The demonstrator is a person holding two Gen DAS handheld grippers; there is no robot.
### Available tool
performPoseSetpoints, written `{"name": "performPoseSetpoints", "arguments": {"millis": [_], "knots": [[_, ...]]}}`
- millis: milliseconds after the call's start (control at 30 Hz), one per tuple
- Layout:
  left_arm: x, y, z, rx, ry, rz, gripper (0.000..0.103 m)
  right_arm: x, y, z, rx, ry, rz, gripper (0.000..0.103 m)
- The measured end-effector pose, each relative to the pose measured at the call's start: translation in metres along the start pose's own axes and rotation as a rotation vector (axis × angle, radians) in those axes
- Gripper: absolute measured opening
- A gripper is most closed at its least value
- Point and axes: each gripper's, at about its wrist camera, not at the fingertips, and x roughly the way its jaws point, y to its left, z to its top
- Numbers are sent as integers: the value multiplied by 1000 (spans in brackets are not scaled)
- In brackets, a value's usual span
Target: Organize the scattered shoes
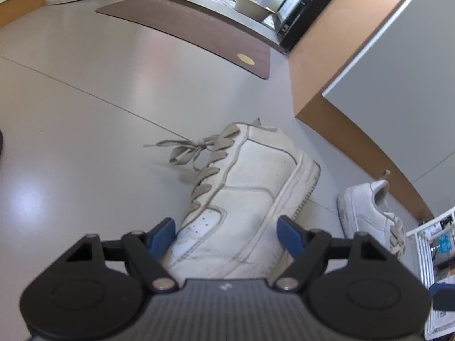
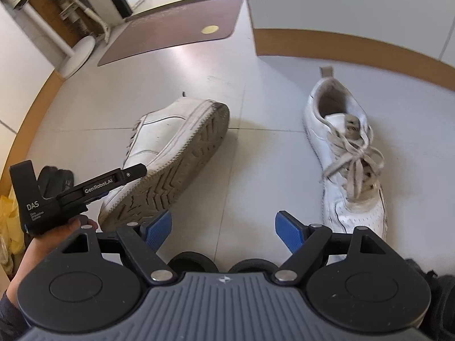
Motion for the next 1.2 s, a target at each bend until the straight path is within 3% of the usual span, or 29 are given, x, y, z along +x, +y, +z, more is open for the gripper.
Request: {"name": "performPoseSetpoints", "arguments": {"millis": [167,333,433,600,667,733,900,1200], "knots": [[14,-1,3,-36,21,-43,81,-1,-3,-4,3,4,-10,84],[25,-17,-1,-4,63,-88,84,-1,-2,-4,-1,1,-7,84],[25,-27,-7,16,61,-84,84,2,-3,-1,0,1,-9,84],[26,-25,-9,-38,80,-100,82,10,0,3,-1,8,-14,84],[18,-18,-7,-51,68,-102,73,11,3,5,-7,5,-11,84],[10,-12,-4,-61,54,-104,72,12,6,6,-9,2,-7,84],[-16,5,2,-106,-4,-113,72,20,19,11,-22,-1,9,84],[-67,47,-3,-173,-79,-34,73,43,65,24,-66,-16,57,81]]}}
